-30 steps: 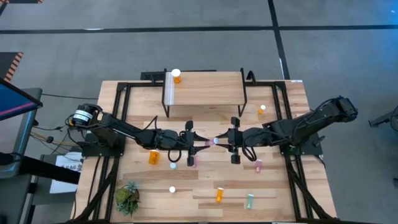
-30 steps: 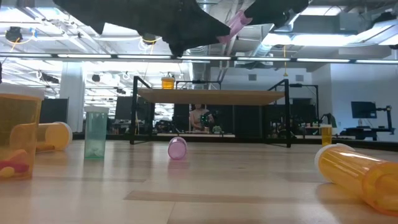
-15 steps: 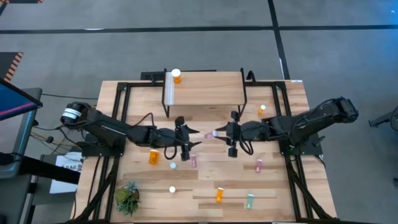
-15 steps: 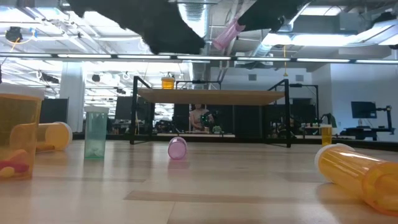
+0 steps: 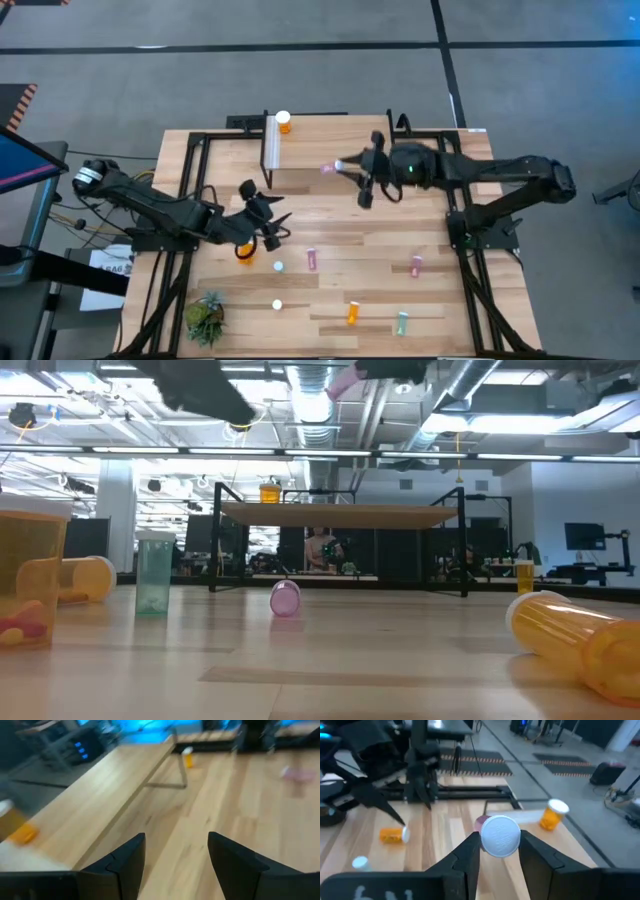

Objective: Pick and place medicine bottles onto shelf by color
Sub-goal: Put the middle pink pill bottle on the shelf

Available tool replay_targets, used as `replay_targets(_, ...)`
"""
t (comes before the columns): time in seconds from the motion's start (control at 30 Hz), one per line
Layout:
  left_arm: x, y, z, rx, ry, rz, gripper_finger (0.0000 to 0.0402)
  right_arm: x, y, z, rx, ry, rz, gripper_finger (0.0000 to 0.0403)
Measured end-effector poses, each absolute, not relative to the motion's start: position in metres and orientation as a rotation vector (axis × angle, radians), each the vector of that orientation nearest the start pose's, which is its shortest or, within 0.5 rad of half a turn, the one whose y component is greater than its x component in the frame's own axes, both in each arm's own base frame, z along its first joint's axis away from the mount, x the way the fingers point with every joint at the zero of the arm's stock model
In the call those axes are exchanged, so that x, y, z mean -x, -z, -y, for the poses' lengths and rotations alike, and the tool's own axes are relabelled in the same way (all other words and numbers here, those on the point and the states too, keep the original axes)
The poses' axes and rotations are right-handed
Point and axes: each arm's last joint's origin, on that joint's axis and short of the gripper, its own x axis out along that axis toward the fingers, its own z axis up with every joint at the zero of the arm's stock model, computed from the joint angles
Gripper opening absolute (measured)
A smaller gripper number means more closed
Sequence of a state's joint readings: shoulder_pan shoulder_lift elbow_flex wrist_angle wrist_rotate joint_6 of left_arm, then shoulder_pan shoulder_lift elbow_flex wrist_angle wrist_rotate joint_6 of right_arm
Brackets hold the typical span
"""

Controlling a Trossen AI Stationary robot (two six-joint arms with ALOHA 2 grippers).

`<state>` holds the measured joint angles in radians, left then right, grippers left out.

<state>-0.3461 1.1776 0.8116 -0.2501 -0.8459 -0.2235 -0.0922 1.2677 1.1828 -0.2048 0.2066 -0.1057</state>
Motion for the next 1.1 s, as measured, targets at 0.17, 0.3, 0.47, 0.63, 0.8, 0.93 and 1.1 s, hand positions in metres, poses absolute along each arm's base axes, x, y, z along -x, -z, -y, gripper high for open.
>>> replay_targets(0.17, -0.224, -0.262, 0.064, -0.145, -0.625, -0.466, 0.0203, -0.294, -0.383, 0.062, 0.122, 0.299, -0.357, 0.0146)
replay_targets(0.3, -0.222, -0.255, 0.065, -0.142, -0.619, -0.457, 0.0203, -0.313, -0.392, 0.086, 0.123, 0.304, -0.400, 0.0148)
replay_targets(0.47, -0.212, -0.236, 0.063, -0.112, -0.523, -0.431, 0.0203, -0.341, -0.385, 0.116, 0.101, 0.315, -0.500, 0.0145)
replay_targets(0.63, -0.192, -0.235, 0.056, -0.033, -0.378, -0.264, 0.0203, -0.364, -0.378, 0.147, 0.093, 0.318, -0.535, 0.0142)
replay_targets(0.8, -0.168, -0.233, 0.049, 0.045, -0.207, -0.013, 0.0203, -0.382, -0.365, 0.175, 0.102, 0.327, -0.642, 0.0145)
replay_targets(0.93, -0.152, -0.229, 0.044, 0.078, -0.185, 0.085, 0.0203, -0.394, -0.357, 0.196, 0.099, 0.324, -0.704, 0.0143)
replay_targets(1.1, -0.144, -0.227, 0.040, 0.096, -0.185, 0.105, 0.0203, -0.402, -0.351, 0.214, 0.085, 0.330, -0.770, 0.0140)
